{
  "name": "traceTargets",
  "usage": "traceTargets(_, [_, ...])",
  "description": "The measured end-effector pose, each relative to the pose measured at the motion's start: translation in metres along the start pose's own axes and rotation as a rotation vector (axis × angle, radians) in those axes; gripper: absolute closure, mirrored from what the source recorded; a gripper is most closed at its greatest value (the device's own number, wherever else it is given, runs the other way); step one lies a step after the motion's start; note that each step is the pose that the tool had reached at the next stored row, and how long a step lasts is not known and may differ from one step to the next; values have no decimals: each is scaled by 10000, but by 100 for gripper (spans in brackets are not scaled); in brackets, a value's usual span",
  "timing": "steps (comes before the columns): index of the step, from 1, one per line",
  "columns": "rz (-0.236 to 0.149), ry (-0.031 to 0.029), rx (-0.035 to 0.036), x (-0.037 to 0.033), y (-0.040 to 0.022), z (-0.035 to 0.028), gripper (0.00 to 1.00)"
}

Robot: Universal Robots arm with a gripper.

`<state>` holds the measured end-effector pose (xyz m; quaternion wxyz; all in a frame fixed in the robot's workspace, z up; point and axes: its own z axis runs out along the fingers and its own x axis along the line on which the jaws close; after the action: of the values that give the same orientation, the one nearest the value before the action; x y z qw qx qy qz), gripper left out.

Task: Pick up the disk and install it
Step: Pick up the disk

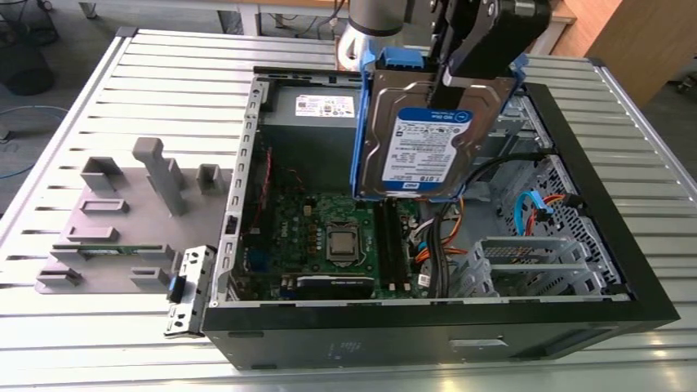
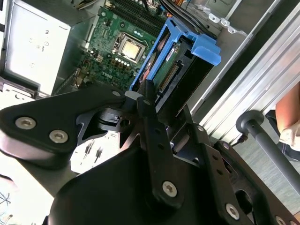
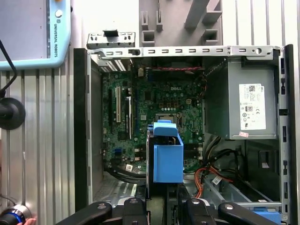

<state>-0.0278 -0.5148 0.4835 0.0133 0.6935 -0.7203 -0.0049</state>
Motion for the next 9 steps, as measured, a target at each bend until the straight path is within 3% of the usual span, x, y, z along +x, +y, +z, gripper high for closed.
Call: traceTargets(9, [1, 0, 0, 146, -6, 16, 65])
